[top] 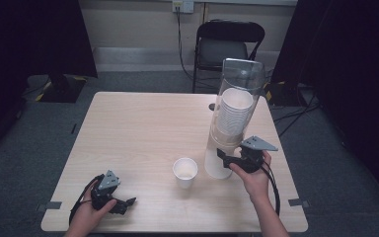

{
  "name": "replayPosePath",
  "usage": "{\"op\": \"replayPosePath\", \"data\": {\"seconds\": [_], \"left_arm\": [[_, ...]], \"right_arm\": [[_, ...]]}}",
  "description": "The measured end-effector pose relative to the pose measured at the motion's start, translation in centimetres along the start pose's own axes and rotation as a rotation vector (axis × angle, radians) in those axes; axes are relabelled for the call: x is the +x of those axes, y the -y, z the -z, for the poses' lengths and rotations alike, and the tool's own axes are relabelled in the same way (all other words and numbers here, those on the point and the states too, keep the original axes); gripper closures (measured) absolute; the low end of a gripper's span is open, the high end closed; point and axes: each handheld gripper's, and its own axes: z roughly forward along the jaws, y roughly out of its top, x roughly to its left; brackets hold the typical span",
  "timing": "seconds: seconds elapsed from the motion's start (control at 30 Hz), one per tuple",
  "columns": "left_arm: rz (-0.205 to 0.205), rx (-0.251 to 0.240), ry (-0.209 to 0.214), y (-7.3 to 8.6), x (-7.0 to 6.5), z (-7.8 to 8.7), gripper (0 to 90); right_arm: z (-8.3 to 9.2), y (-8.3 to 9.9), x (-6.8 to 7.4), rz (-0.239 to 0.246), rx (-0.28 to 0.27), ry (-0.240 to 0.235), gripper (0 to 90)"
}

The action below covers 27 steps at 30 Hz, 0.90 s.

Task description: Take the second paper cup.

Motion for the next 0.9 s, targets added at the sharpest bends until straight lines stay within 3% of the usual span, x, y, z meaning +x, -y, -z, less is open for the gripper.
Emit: {"op": "replayPosePath", "data": {"seconds": [0.1, 0.27, 0.47, 0.5, 0.9], "left_arm": [[0.001, -0.002, 0.002, 0.0, 0.0, 0.0, 0.0], [0.001, -0.003, 0.002, 0.0, 0.0, 0.0, 0.0], [0.003, -0.003, 0.001, 0.0, 0.0, 0.0, 0.0], [0.002, 0.001, -0.002, 0.0, 0.0, 0.0, 0.0], [0.003, 0.001, -0.003, 0.0, 0.0, 0.0, 0.0]], "right_arm": [[-0.2, -0.2, -0.1, -0.023, -0.041, 0.001, 16.3], [-0.6, -0.5, 0.0, -0.022, -0.082, 0.003, 14.6], [-1.3, -0.4, 0.0, -0.023, -0.110, -0.008, 21.2], [-1.5, -0.4, 0.2, -0.007, -0.122, -0.003, 30.5], [-1.5, 0.1, 0.1, 0.030, -0.145, -0.014, 33.7]]}}
